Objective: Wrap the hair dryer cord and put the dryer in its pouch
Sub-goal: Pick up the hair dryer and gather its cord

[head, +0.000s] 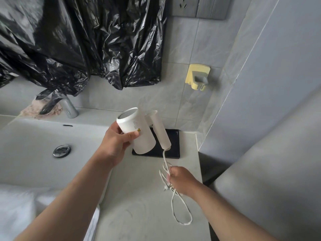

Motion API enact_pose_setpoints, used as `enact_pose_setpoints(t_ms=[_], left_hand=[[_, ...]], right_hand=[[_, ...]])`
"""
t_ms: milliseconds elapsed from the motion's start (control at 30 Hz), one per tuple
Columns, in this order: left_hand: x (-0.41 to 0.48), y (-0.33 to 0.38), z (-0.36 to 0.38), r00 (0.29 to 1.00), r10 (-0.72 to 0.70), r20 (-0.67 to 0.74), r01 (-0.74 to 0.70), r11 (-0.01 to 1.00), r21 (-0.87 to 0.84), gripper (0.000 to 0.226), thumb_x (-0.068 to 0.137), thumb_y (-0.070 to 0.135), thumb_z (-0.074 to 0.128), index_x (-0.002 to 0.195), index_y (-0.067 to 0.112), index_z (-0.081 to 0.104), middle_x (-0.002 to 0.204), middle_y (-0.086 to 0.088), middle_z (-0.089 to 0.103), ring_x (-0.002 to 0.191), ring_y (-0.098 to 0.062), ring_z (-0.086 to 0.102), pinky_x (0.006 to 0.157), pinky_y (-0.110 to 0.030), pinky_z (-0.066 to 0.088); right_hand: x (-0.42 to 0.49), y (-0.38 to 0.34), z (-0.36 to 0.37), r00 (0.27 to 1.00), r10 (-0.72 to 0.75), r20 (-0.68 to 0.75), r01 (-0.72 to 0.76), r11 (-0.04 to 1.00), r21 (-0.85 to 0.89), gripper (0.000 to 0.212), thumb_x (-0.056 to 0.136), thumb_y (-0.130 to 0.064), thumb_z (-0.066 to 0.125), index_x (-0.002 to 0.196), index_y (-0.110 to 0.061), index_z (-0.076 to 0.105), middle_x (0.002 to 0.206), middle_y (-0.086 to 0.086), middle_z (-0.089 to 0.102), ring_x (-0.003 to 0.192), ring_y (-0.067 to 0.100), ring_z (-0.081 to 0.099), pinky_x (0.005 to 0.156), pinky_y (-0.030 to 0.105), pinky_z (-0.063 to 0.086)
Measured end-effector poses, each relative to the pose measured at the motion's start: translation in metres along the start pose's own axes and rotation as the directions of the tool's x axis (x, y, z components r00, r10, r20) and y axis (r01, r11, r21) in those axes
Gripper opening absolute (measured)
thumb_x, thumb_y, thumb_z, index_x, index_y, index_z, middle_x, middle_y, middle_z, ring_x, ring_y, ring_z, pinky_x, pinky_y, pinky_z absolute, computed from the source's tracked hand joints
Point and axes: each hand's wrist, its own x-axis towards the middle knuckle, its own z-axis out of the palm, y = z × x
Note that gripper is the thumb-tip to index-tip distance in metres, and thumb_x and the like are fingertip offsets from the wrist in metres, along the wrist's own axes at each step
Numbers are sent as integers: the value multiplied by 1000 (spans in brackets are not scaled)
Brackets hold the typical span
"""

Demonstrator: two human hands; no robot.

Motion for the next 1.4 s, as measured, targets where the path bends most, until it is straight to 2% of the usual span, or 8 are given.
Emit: enact_pose_setpoints(t_ms=[100,167,233,433,667,800,1067,1400], left_hand=[[-8,5,-3,999,-18,30,17,1000,25,73,58,14,83,128,14,62,117,-12,72,111,-29,67,87,-37,53],[-12,8,-2,998,-20,51,19,999,34,75,56,18,83,128,13,62,117,-11,71,111,-29,67,89,-38,53],[-17,11,2,996,-23,92,18,999,47,74,58,19,83,128,12,61,117,-12,71,111,-28,67,88,-37,54],[-33,25,33,993,39,112,-45,997,55,49,83,23,65,128,5,57,119,-19,69,108,-33,68,86,-47,56],[-44,36,63,949,208,-238,-153,962,228,27,71,40,72,90,21,65,77,3,72,69,-12,69,62,-36,57],[-46,37,61,942,205,-264,-129,952,276,25,71,41,71,89,24,67,82,1,72,73,-17,69,70,-47,60],[-47,54,38,975,213,-62,-156,858,489,49,54,58,72,86,22,65,71,9,69,62,-1,65,54,-22,54],[-37,81,39,985,123,119,-170,620,766,62,48,65,72,95,26,62,88,6,70,77,-6,67,67,-28,52]], right_hand=[[-8,-15,-20,987,-32,-158,61,982,181,31,84,-12,50,111,-3,61,115,17,66,108,30,62,97,43,47],[-17,-36,-37,968,-78,-240,165,915,368,48,83,-29,61,129,-16,57,128,4,63,117,17,59,101,35,46],[-22,-60,-50,952,-190,-241,279,861,425,58,75,-49,64,128,-26,57,122,-4,65,112,12,62,95,31,50],[-33,-100,-56,876,-303,-376,438,826,354,19,86,-52,47,88,-34,52,78,-4,61,68,21,61,72,49,56],[-47,-102,-43,805,-373,-462,531,800,279,18,96,-42,42,88,-27,49,69,-1,56,55,17,56,50,33,51],[-54,-105,-47,829,-350,-437,504,805,312,24,95,-40,44,82,-20,50,68,1,53,55,19,52,47,26,45],[-61,-90,-66,832,-481,-277,486,872,-55,23,90,-51,43,75,-34,49,71,-2,57,70,28,62,67,50,56],[-70,-88,-83,822,-556,-120,483,794,-369,34,90,-55,39,98,-26,55,77,-2,63,74,24,61,68,46,54]])
